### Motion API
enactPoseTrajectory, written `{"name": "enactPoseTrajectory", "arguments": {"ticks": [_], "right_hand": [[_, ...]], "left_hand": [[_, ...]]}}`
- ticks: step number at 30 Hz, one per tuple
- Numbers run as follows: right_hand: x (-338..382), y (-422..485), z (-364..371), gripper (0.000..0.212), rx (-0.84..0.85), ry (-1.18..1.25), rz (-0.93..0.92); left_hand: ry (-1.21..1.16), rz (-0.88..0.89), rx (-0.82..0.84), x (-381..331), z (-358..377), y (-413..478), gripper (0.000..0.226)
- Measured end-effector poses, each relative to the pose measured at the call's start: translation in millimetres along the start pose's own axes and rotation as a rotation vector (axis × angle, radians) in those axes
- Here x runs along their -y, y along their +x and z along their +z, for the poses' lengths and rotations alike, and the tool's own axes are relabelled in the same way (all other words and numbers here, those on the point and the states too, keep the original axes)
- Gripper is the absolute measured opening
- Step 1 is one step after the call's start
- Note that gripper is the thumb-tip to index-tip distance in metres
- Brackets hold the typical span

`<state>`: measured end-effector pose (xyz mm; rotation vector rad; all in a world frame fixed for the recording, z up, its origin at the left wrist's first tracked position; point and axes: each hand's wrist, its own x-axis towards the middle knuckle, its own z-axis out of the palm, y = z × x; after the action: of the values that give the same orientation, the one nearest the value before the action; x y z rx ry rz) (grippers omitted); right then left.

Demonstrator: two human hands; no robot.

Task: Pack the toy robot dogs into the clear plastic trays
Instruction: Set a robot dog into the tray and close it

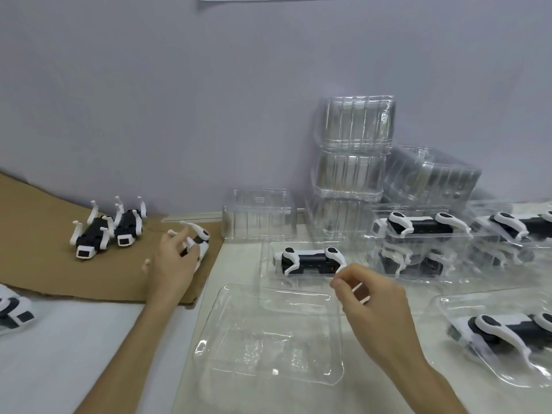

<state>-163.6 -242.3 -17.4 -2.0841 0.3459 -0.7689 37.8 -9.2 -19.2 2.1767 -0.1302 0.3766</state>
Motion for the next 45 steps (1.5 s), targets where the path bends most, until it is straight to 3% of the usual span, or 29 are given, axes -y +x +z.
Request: {"name": "enactPoseTrajectory", "arguments": {"ticks": [2,8,12,18,20,23,27,31,35,38,41,45], "right_hand": [[-1,1,-1,0.018,-0.003,0.044,0.01],[1,1,-2,0.024,-0.012,0.092,-0.028],[6,-1,-1,0.038,-0.086,0.083,-0.182],[6,-3,2,0.088,-0.098,0.016,-0.42],[7,-4,3,0.084,-0.078,0.002,-0.559],[8,-6,6,0.059,-0.075,-0.029,-0.683],[8,-8,7,0.051,-0.09,-0.025,-0.67],[11,-10,2,0.05,-0.141,0.073,-0.574],[14,-5,-8,0.044,-0.175,0.223,-0.369],[15,-2,-11,0.035,-0.144,0.286,-0.271],[15,-3,-8,0.029,-0.107,0.259,-0.237],[17,-7,-2,0.024,-0.074,0.203,-0.307]], "left_hand": [[-0.243,0.019,0.027,-19,-5,-8,0.039],[-0.818,-0.084,0.233,-73,-35,-33,0.041],[-0.99,-0.121,0.456,-99,-52,-56,0.048],[-1.087,-0.305,0.843,-100,-54,-81,0.048],[-1.075,-0.336,0.927,-98,-49,-87,0.058],[-1.101,-0.364,1.024,-91,-44,-88,0.069],[-1.108,-0.291,1.12,-76,-44,-81,0.054],[-0.99,-0.149,0.982,-54,-48,-71,0.04],[-0.631,0.09,0.502,-22,-47,-73,0.04],[-0.543,0.015,0.584,-4,-36,-84,0.047],[-0.565,-0.084,0.686,-1,-20,-92,0.04],[-0.617,-0.135,0.596,-1,-8,-98,0.035]]}}
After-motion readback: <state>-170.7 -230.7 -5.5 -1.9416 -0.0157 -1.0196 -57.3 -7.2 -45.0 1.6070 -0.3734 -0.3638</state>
